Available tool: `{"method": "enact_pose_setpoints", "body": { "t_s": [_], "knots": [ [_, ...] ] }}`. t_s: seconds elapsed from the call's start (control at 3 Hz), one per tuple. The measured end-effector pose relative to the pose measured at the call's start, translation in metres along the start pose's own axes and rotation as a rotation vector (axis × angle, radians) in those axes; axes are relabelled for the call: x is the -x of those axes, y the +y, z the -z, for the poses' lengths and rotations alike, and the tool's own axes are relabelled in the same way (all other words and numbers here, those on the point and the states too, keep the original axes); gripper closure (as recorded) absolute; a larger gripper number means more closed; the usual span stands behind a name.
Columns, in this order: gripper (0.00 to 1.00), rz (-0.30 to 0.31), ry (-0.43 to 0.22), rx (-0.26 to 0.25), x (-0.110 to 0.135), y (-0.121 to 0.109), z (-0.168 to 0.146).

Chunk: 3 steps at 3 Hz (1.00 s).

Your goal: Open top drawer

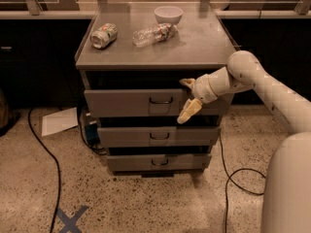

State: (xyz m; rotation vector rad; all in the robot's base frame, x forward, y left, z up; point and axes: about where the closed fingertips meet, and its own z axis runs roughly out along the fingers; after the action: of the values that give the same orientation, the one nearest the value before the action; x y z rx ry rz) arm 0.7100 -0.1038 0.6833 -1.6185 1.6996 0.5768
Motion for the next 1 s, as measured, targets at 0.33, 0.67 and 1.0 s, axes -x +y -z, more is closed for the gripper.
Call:
{"method": "enact_pose_setpoints", "body": {
  "t_s": [0.33,0.67,1.0],
  "knots": [
    [0.00,0.003,-0.008,0.069,0.005,0.002,-0.020],
    [0.00,-0.015,-0.001,0.164,0.005,0.025,-0.025],
    [0.00,-0.040,-0.006,0.216,0.012,0.044,-0.015]
  ]
}}
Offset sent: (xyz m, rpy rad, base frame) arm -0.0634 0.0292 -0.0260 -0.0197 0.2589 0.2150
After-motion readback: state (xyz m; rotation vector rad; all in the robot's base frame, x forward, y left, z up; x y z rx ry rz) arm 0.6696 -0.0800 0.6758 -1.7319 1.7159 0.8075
